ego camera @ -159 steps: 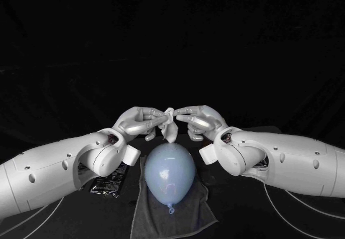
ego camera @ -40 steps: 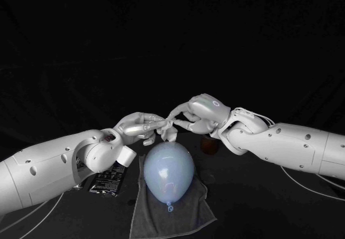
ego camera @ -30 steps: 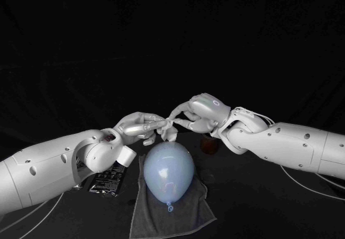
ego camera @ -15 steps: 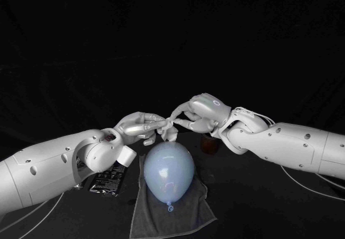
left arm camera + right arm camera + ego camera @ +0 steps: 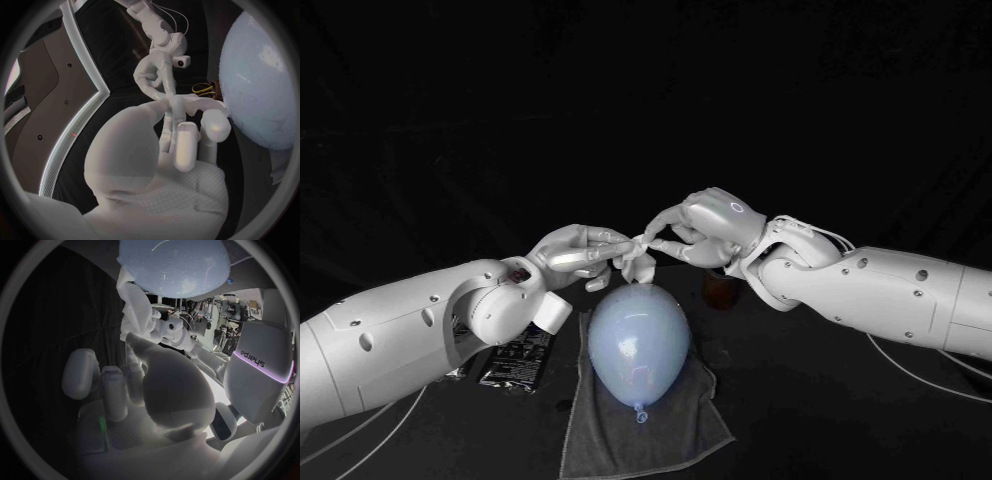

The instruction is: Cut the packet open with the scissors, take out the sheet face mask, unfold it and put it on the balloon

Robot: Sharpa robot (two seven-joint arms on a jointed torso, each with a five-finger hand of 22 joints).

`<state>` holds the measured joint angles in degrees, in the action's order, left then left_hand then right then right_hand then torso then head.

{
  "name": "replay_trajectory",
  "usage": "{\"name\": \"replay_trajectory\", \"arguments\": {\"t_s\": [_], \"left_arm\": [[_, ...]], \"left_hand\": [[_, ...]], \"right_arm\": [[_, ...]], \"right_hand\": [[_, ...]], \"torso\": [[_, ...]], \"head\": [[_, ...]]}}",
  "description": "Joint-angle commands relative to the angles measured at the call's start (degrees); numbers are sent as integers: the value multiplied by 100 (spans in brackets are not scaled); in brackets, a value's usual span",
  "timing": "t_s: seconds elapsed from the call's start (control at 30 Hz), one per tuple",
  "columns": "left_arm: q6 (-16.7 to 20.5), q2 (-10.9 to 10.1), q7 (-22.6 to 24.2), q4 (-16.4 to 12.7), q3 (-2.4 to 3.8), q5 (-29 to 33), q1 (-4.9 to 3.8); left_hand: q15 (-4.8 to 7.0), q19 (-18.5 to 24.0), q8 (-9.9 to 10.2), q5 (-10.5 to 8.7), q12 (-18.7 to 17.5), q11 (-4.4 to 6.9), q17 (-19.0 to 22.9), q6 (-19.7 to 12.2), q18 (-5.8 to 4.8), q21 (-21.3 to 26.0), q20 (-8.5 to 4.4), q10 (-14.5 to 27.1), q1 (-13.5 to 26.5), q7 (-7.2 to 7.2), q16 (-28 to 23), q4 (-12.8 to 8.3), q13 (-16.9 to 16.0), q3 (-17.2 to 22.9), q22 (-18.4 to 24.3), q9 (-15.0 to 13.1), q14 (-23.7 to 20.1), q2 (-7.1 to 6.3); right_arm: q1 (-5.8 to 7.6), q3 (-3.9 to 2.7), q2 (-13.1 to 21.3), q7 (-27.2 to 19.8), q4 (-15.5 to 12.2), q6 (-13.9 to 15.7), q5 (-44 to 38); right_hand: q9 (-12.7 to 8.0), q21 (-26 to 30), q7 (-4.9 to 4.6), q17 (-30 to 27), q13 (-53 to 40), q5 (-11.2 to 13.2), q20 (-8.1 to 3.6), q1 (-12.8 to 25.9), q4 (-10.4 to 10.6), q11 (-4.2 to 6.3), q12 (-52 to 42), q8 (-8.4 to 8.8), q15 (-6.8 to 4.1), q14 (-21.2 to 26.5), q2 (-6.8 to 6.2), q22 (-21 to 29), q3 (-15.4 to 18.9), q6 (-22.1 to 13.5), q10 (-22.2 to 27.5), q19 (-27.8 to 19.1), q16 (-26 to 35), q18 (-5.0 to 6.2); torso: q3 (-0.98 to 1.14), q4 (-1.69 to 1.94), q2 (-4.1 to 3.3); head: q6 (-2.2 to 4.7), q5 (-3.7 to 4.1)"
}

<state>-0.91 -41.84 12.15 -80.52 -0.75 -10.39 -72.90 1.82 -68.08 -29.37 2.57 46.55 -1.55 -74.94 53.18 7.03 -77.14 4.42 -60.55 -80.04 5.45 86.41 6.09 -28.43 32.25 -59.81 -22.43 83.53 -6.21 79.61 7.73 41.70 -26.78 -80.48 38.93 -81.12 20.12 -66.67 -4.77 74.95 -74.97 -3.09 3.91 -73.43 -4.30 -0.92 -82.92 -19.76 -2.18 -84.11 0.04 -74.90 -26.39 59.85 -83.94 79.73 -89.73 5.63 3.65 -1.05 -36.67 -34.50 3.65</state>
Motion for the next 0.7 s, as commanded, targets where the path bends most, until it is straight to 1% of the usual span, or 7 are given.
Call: {"name": "replay_trajectory", "arguments": {"t_s": [0.03, 0.1, 0.23, 0.27, 0.37, 0.5, 0.7], "left_arm": [[40, 4, 37, 1, 6, -267, -3], [74, 5, 38, 1, 6, -383, -4], [138, 11, 32, 6, 6, -581, -4], [156, 13, 33, 9, 6, -636, -4], [209, 21, 46, 27, 6, -814, -4], [269, 36, 56, 54, 6, -983, -5], [408, 77, 91, 89, 6, -1261, -6]], "left_hand": [[-12, -24, -11, 18, 39, 10, -257, -48, -80, -20, -1, -10, 63, -9, 38, -2, -11, 1, 2, -413, 51, 32], [-16, -18, -6, 18, 45, 8, -260, -63, -79, -18, -1, 7, 102, -12, 40, 12, -17, -23, 8, -413, 53, 22], [-54, 30, 135, 17, 83, -42, -224, -224, -70, 7, 12, 128, 320, 50, 35, 143, -61, -182, 60, -338, 34, -59], [-69, 58, 186, 15, 99, -64, -203, -269, -64, 23, 20, 171, 389, 80, 30, 183, -78, -250, 93, -307, 22, -116], [-119, 114, 324, 18, 124, -122, -159, -384, -53, 56, 53, 318, 448, 149, 21, 237, -113, -351, 156, -222, -4, -183], [-152, 169, 389, 18, 136, -158, -126, -422, -41, 89, 81, 401, 472, 187, 13, 266, -126, -420, 220, -177, -26, -230], [-245, 463, 550, 17, 115, -258, 94, -556, 29, 280, 162, 587, 630, 288, -55, 413, -124, -681, 580, -73, -170, -416]], "right_arm": [[-1, -3, 17, 99, -53, -64, -135], [-1, -3, 31, 143, -85, -101, -162], [-1, -3, 67, 277, -150, -212, -215], [0, -3, 80, 327, -171, -260, -227], [8, -4, 116, 482, -237, -410, -269], [30, -5, 143, 714, -320, -689, -343], [116, -6, 162, 1329, -499, -1400, -554]], "right_hand": [[30, -23, 15, 1505, -896, 32, -21, 17, 67, 35, -17, -46, -50, -589, 90, -884, 10, -37, -66, 31, -27, -108], [37, -32, 17, 1505, -902, 32, -23, 20, 88, 37, -24, -58, -52, -589, 102, -887, 15, -38, -71, 36, -27, -110], [47, -37, 21, 1505, -914, 32, -26, 25, 113, 39, -37, -75, -54, -589, 111, -889, 27, -38, -81, 40, -27, -112], [50, -40, 22, 1505, -915, 32, -27, 27, 119, 40, -38, -80, -54, -589, 113, -890, 30, -36, -82, 42, -27, -113], [60, -36, 27, 1505, -921, 32, -29, 31, 139, 43, -43, -96, -57, -589, 116, -889, 44, -35, -85, 42, -27, -113], [68, -49, 32, 1505, -928, 32, -31, 35, 154, 47, -51, -112, -59, -589, 117, -893, 55, -31, -91, 49, -27, -116], [85, -17, 43, 1505, -916, 32, -36, 44, 183, 55, -36, -143, -65, -589, 115, -885, 79, -24, -78, 38, -27, -110]], "torso": [[2, 1, -2], [3, 0, -1], [3, -1, 0], [2, -2, 1], [0, -1, 3], [1, -2, 3], [0, 1, 1]], "head": [[-8, 2], [-11, 3], [-14, 4], [-14, 4], [-15, 5], [-15, 11], [-17, 17]]}}
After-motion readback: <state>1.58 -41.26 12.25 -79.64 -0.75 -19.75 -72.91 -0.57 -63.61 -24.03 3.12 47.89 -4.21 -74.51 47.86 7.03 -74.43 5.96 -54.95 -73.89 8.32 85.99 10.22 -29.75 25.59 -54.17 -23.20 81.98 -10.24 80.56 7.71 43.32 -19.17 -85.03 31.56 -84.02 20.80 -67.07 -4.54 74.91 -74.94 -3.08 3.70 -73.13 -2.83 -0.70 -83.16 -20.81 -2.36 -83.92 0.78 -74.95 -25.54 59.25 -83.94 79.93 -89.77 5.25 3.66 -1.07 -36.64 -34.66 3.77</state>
